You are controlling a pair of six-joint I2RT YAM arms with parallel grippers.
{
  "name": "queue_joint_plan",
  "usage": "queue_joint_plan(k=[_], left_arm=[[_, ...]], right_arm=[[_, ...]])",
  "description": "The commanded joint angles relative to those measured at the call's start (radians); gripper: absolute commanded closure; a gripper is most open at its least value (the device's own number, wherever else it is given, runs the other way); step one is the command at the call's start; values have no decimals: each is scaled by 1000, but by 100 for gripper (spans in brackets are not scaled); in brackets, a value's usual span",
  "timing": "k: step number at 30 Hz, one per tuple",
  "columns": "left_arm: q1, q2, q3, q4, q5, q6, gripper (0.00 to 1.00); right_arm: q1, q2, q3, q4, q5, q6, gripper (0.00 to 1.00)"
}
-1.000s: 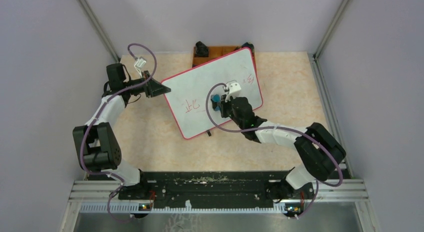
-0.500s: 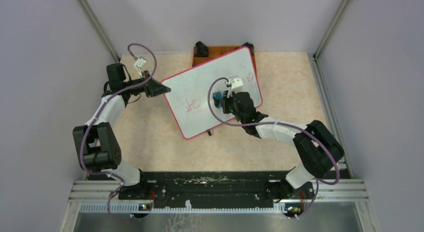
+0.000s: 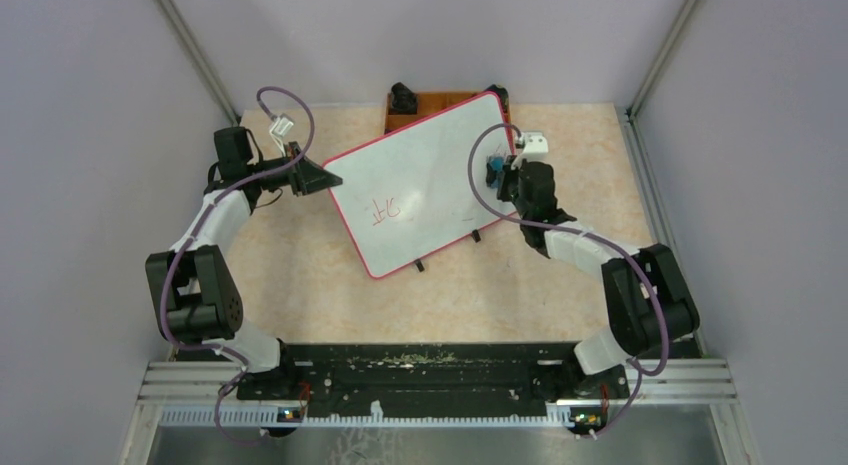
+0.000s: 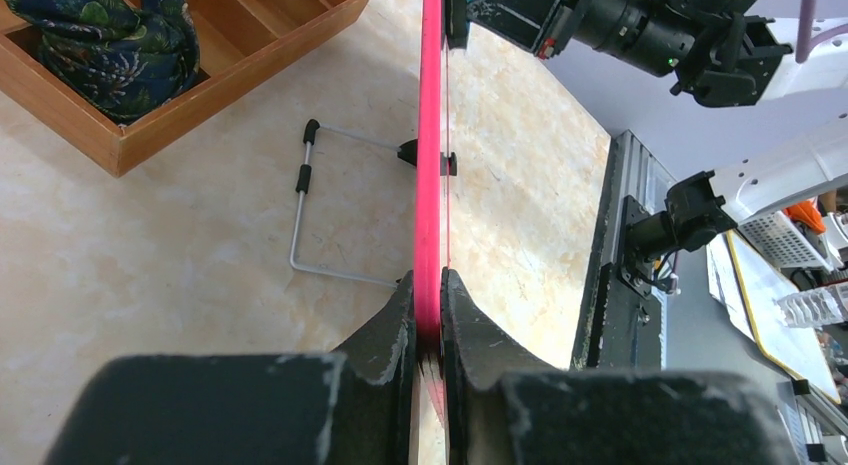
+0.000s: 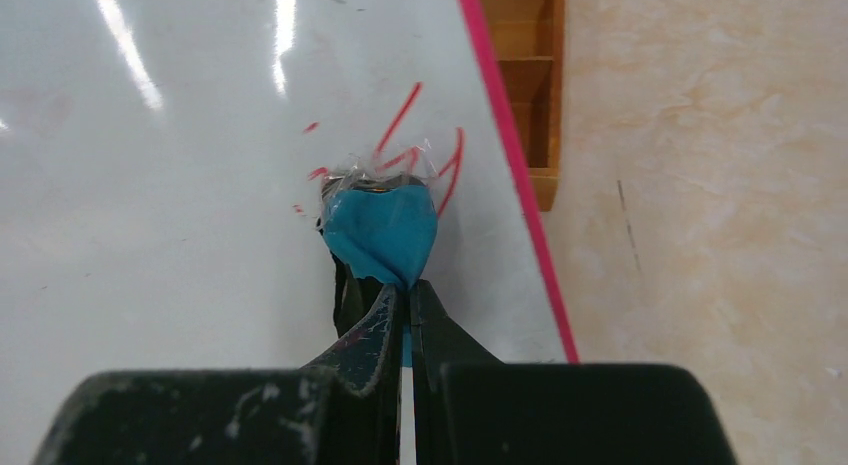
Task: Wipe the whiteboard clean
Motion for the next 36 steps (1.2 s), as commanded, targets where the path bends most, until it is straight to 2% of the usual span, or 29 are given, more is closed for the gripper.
queue_joint_plan(k=[1,8,13,21,30,36], left_arm=[[-4,9,18,-3,-1,90,100],[-4,7,16,-12,-1,96,100],[-3,11,21,-13,1,97,100],[-3,13,20,-23,-1,104,100],[-4,13,24,-25,-1,105,100],[-3,8,27,-30,0,105,100]], right_arm=[[-72,-10,16,4,41,-19,100],[-78,41,124,-38,-1,-38,100],[-67,28,144,-16,-91,4,100],[-28,20,222,-45,-116,-5,100],[-28,139,464,-177,-150,-32,100],[-34,200,483,-206,-122,-47,100]])
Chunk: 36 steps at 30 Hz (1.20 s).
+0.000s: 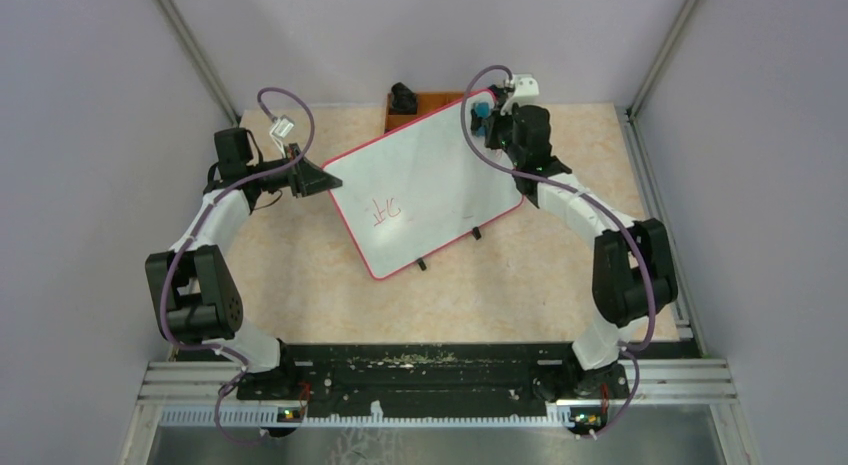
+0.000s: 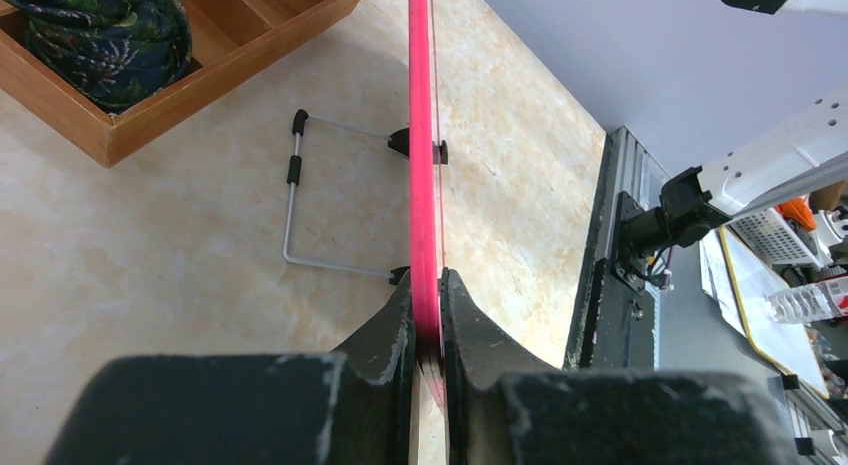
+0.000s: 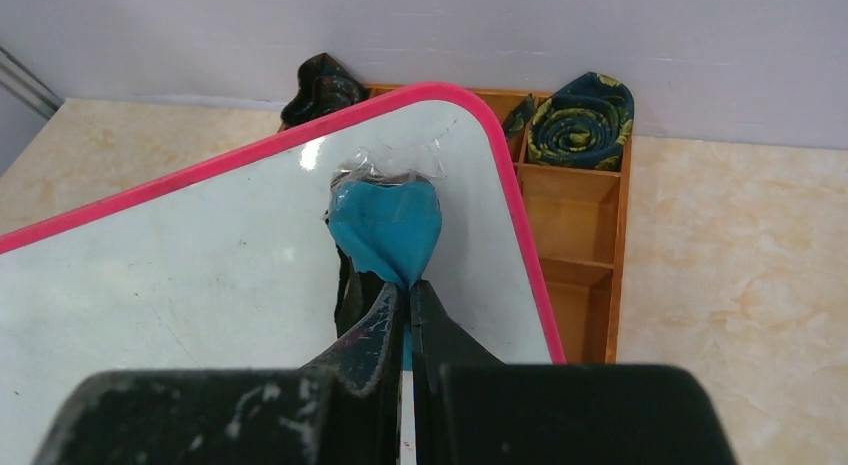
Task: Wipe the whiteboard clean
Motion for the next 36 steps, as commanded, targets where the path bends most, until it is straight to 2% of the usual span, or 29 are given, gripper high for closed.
queue_joint_plan(k=[1,20,27,32,36], left_arm=[[-5,8,24,10,-8,77,100],[-5,6,23,8,-2,79,100],[-4,6,23,8,-4,81,100],[-5,6,22,8,-1,82,100],[-4,6,21,7,-2,82,100]], right_arm=[[-3,41,25,-36,12,-20,100],[-60,-135,-289,-19,184,0,100],[-74,-137,-312,-37,216,19,100],[-75,-138,-321,34,137,23,100],[-75,-118,-261,24,99,20,100]])
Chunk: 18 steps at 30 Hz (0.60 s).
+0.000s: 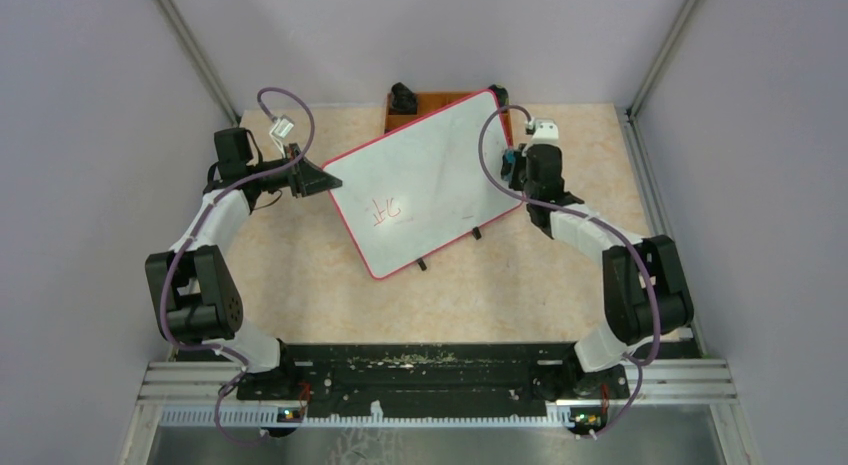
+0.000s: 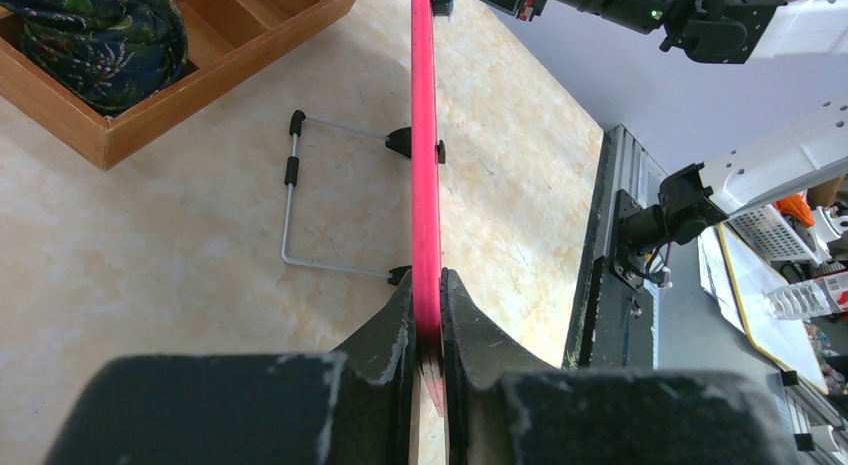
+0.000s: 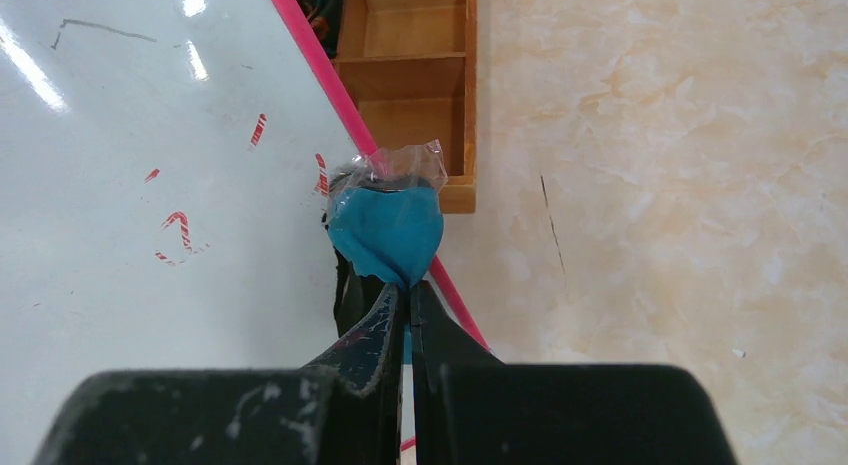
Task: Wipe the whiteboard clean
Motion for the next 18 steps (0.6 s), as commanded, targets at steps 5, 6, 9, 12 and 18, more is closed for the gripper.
queue_joint_plan(k=[5,6,9,12,18], left_arm=[[-3,10,19,12,-10,80,100],[-4,10,20,12,-10,81,100],[-3,11,19,13,-10,82,100],[-3,11,23,11,-11,82,100],[-4,10,24,7,-12,84,100]], right_arm=[[-8,26,152,1,-73,-23,100],[-8,35,171,-7,-77,-29,100],[-8,55,217,-15,-91,-36,100],[-8,80,269,-31,-107,-38,100],[-8,131,366,-43,-162,-40,100]])
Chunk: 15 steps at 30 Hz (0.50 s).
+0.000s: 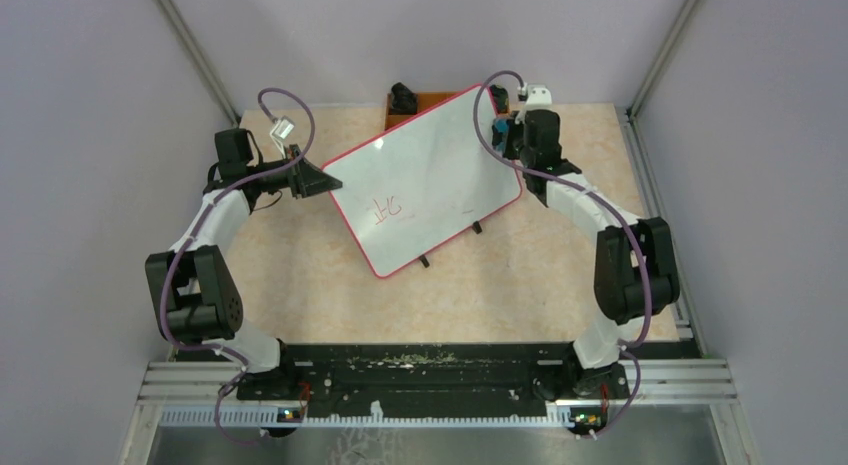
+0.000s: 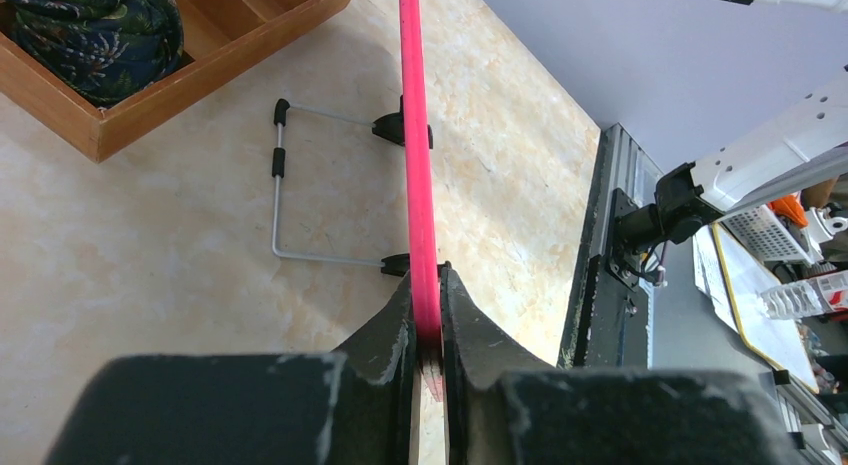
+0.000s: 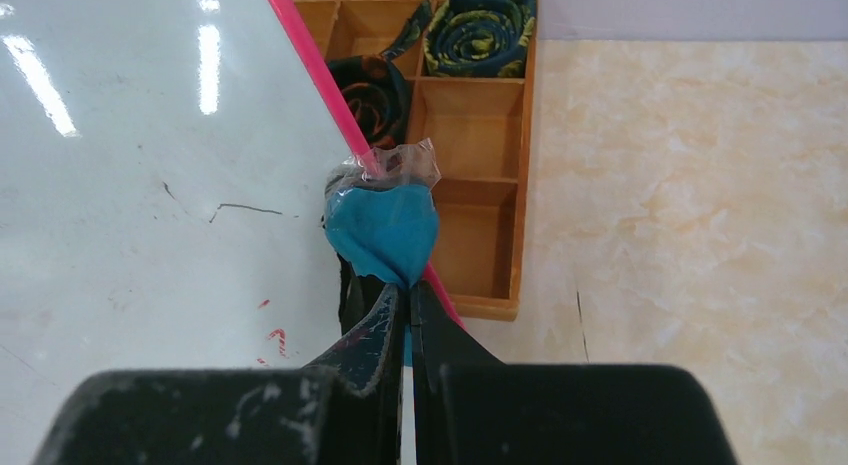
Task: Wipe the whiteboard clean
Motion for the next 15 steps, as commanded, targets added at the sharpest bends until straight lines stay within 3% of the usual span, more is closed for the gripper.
queue_joint_plan(k=[1,15], left_arm=[[-4,10,24,24,-13,82,100],[-4,24,31,21,-6,83,100]], right_arm=[[-2,24,102,68,-77,0,100],[30,-34,49,79,-109,23,100]])
